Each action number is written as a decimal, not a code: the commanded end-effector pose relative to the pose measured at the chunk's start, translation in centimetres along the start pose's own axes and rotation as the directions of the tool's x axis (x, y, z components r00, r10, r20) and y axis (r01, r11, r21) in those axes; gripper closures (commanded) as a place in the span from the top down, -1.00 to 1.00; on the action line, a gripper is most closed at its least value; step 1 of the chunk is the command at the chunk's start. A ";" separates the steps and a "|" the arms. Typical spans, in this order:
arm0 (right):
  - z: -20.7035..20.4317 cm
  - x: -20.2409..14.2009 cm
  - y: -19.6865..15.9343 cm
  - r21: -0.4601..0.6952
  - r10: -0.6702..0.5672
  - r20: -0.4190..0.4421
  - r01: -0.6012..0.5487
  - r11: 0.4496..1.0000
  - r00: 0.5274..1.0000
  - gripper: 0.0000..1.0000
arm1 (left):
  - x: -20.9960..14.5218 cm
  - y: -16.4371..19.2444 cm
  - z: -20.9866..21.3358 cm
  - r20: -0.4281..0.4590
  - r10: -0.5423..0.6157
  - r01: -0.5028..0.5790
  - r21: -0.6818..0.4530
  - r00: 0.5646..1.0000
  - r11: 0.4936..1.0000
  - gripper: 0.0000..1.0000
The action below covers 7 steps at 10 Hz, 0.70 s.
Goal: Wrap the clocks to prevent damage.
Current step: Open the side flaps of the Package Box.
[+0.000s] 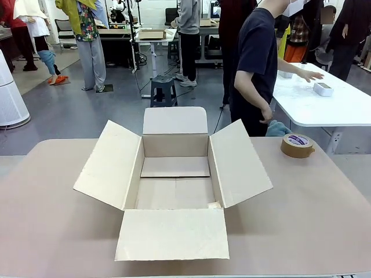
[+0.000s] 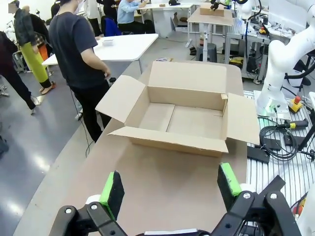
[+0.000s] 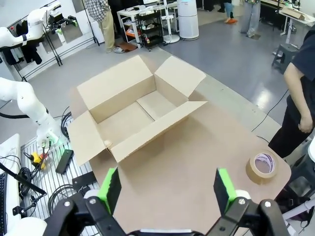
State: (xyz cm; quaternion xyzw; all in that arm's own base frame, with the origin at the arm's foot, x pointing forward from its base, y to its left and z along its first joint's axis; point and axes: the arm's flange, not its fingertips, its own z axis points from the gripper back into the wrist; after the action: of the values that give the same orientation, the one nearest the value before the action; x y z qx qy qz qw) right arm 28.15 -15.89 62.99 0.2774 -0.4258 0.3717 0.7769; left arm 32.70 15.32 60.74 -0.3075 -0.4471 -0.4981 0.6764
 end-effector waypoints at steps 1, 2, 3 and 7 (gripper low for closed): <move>-0.3 -0.2 -0.1 0.012 0.018 0.020 -0.019 1.000 1.000 1.00 | 0.1 0.2 0.0 0.017 -0.015 0.015 0.000 1.000 1.000 1.00; -0.3 -0.2 -0.1 0.012 0.018 0.020 -0.019 1.000 1.000 1.00 | 0.1 0.2 0.0 0.017 -0.015 0.015 0.000 1.000 1.000 1.00; -0.3 -0.2 -0.1 0.012 0.018 0.020 -0.019 1.000 1.000 1.00 | 0.1 0.2 0.0 0.017 -0.015 0.015 0.000 1.000 1.000 1.00; -0.3 -0.2 -0.1 0.012 0.018 0.020 -0.019 1.000 1.000 1.00 | 0.1 0.2 0.0 0.017 -0.015 0.015 0.000 1.000 1.000 1.00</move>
State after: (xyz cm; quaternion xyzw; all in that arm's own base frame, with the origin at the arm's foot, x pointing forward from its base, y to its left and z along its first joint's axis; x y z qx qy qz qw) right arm 28.19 -15.90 62.92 0.2784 -0.4282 0.3731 0.7746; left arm 32.75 15.33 60.71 -0.3077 -0.4464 -0.4978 0.6769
